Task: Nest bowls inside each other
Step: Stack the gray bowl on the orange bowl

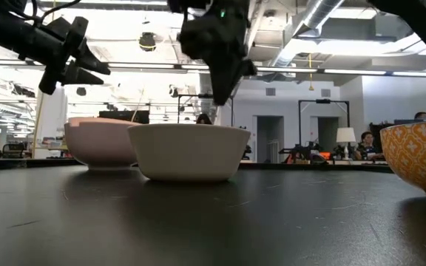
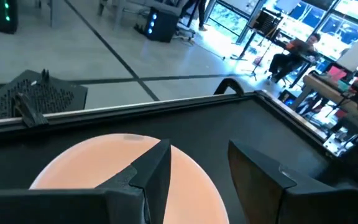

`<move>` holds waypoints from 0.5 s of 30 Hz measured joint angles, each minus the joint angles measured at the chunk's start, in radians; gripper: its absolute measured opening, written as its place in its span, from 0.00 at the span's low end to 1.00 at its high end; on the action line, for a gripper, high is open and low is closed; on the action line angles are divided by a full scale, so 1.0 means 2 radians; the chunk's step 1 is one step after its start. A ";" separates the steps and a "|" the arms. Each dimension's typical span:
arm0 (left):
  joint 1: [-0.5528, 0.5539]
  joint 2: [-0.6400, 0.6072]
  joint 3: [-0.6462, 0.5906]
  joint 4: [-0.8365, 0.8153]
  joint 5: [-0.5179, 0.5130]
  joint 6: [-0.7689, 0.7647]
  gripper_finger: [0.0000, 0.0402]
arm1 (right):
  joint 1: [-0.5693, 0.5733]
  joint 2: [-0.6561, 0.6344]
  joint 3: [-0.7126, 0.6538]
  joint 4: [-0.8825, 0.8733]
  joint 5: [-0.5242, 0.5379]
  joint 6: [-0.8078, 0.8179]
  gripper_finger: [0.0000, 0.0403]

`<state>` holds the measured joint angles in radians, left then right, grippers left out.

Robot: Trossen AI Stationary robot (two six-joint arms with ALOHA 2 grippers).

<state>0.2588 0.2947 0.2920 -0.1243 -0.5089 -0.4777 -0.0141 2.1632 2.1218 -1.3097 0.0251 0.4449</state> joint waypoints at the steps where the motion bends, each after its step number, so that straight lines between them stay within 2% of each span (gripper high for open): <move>1: 0.000 0.000 0.000 0.000 -0.001 0.002 0.37 | -0.002 0.000 -0.009 0.010 0.000 0.002 0.15; 11: 0.000 0.002 0.000 -0.001 -0.007 0.004 0.37 | -0.011 0.000 -0.063 0.070 0.003 0.026 0.46; 15: 0.000 0.006 0.000 -0.001 -0.007 0.001 0.37 | -0.015 0.001 -0.090 0.097 0.004 0.027 0.55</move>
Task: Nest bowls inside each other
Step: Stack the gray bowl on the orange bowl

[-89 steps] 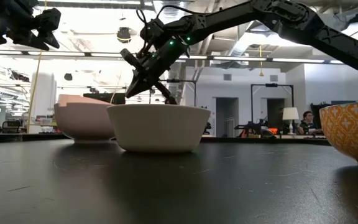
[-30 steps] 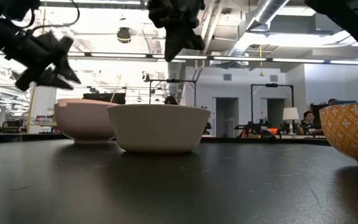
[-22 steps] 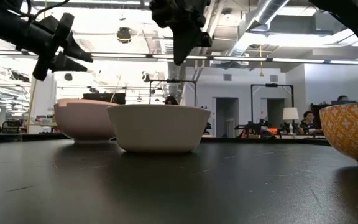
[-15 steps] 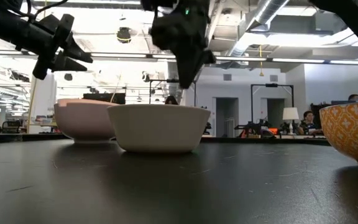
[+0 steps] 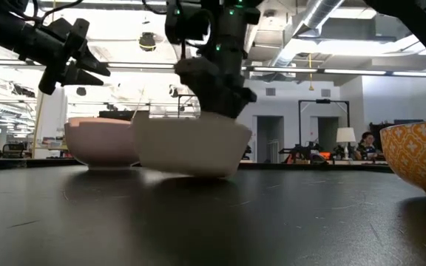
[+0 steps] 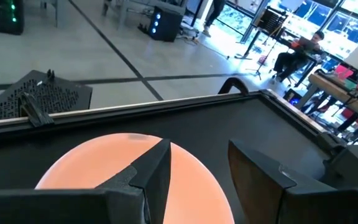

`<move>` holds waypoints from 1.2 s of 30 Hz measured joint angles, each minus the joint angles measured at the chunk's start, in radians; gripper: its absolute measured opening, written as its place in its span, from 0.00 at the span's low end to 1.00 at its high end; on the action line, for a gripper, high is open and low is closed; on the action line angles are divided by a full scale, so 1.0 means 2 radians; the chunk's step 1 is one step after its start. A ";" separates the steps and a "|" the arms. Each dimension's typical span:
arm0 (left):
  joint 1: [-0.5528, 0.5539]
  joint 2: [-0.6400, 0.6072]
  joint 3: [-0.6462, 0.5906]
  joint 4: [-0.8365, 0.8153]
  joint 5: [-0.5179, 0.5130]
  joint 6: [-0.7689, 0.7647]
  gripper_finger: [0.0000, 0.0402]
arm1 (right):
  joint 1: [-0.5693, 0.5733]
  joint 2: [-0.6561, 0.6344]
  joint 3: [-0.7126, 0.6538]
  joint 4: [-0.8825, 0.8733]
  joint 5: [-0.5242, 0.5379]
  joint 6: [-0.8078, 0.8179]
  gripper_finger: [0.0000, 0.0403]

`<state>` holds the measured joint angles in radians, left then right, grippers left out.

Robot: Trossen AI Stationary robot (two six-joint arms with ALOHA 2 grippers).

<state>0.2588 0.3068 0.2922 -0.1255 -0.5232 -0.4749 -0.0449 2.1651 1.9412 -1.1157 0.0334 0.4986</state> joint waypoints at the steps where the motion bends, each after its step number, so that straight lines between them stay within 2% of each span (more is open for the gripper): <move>1: 0.000 0.001 0.000 0.000 0.000 0.000 0.37 | -0.002 0.000 -0.006 0.010 -0.002 0.001 0.56; 5: 0.000 0.001 0.000 0.000 0.000 -0.001 0.37 | -0.005 0.000 -0.035 0.051 -0.002 0.005 0.57; 11: 0.000 0.001 0.000 0.000 0.000 -0.003 0.37 | -0.005 0.000 -0.040 0.057 -0.003 0.005 0.55; 21: 0.000 0.001 0.000 0.001 -0.003 -0.010 0.37 | -0.014 -0.001 0.022 0.008 0.000 -0.001 0.54; 31: 0.000 0.001 0.000 0.001 -0.004 -0.022 0.37 | -0.046 -0.001 0.024 0.005 0.025 -0.036 0.54; 36: 0.000 0.001 0.000 0.001 -0.004 -0.033 0.37 | -0.055 -0.001 0.022 0.006 0.008 -0.065 0.54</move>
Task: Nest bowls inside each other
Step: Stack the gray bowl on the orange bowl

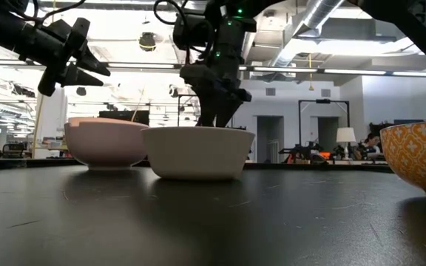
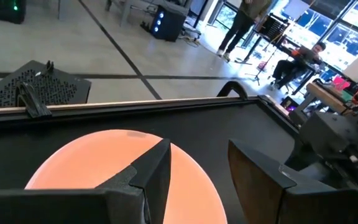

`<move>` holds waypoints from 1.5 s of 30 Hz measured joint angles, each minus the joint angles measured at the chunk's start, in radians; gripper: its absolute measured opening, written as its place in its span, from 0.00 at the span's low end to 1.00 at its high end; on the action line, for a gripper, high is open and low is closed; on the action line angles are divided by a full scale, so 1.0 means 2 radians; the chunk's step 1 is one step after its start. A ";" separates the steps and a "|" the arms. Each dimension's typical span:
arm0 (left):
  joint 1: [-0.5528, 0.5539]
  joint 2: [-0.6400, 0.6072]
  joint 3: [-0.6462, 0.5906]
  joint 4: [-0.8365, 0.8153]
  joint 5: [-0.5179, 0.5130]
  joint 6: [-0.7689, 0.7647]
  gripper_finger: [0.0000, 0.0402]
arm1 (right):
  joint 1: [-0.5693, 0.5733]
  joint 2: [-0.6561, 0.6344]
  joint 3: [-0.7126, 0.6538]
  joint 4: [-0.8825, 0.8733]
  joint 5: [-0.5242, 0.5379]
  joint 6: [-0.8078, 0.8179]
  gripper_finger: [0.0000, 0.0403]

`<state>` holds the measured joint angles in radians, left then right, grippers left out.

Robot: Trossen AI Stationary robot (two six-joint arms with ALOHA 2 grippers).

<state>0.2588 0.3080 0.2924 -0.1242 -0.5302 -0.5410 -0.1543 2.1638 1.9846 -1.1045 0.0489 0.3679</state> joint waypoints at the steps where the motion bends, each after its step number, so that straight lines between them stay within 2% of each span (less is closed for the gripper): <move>1: 0.000 0.000 0.000 0.000 0.000 -0.001 0.37 | 0.000 0.000 -0.006 0.005 -0.007 -0.004 0.54; 6: 0.000 0.000 0.000 0.000 0.000 -0.001 0.37 | 0.001 0.000 -0.035 0.020 -0.031 -0.014 0.54; 12: 0.000 0.000 0.000 -0.006 -0.003 -0.001 0.37 | 0.001 0.001 -0.086 0.064 -0.038 -0.011 0.54; 15: 0.000 0.000 0.000 -0.014 -0.005 -0.001 0.37 | 0.005 0.000 -0.095 0.072 -0.045 -0.011 0.50; 18: 0.000 0.000 0.000 -0.014 -0.006 -0.001 0.37 | 0.011 0.000 -0.095 0.077 -0.052 -0.013 0.39; 23: 0.000 0.000 0.000 -0.015 -0.010 -0.001 0.37 | 0.013 0.000 -0.095 0.077 -0.055 -0.013 0.11; 25: 0.000 0.000 0.000 -0.021 -0.012 0.000 0.37 | 0.010 -0.002 -0.090 0.077 -0.067 -0.013 0.04; 30: 0.000 0.000 0.000 -0.026 -0.013 0.000 0.37 | 0.003 0.001 -0.058 0.064 -0.078 -0.008 0.05; 38: 0.000 0.000 0.000 -0.003 -0.030 0.003 0.37 | -0.013 0.001 0.051 0.064 -0.079 -0.001 0.01; 45: 0.000 -0.001 0.025 0.088 -0.040 0.119 0.37 | -0.031 0.000 0.092 0.165 -0.077 0.008 0.01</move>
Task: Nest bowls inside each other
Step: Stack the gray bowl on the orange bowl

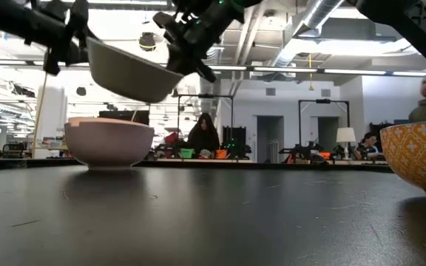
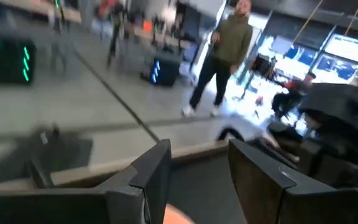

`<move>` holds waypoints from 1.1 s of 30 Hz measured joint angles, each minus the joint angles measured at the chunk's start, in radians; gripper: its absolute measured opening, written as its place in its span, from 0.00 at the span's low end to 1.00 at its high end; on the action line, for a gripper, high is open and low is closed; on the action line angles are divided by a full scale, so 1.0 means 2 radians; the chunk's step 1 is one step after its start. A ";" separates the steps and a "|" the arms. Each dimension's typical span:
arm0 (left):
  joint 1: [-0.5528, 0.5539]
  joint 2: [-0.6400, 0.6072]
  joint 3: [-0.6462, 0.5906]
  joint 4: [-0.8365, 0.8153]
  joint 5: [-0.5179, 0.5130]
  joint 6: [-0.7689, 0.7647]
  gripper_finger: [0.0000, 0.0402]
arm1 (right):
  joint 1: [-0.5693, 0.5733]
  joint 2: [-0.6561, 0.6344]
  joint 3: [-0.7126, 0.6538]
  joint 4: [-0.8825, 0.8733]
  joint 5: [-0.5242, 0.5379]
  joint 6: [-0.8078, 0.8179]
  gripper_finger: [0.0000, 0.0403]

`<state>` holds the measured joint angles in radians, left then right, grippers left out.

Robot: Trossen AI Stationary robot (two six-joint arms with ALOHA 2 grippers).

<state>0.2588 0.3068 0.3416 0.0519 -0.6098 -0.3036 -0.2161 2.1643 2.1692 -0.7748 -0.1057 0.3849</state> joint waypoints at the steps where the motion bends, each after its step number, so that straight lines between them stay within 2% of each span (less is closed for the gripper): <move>1: 0.000 0.000 0.007 0.007 -0.008 0.024 0.37 | -0.004 0.000 0.000 0.021 0.001 0.007 0.01; 7: 0.000 0.000 0.059 0.011 -0.061 0.154 0.37 | -0.031 0.000 0.000 0.099 0.036 0.037 0.01; 12: 0.000 0.000 0.087 0.009 -0.074 0.185 0.37 | -0.060 0.000 0.000 0.146 0.041 0.071 0.01; 17: 0.000 0.000 0.088 -0.006 -0.073 0.179 0.37 | -0.078 0.024 0.000 0.176 0.037 0.116 0.01; 22: 0.000 0.003 0.088 -0.043 -0.068 0.146 0.37 | -0.076 0.061 0.000 0.212 -0.001 0.164 0.01; 33: 0.000 0.003 0.088 -0.118 -0.053 0.056 0.37 | -0.062 0.074 0.000 0.199 0.003 0.172 0.02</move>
<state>0.2584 0.3134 0.5179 -0.1836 -0.7154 -0.1909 -0.3397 2.3123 2.1689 -0.3762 -0.1002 0.7280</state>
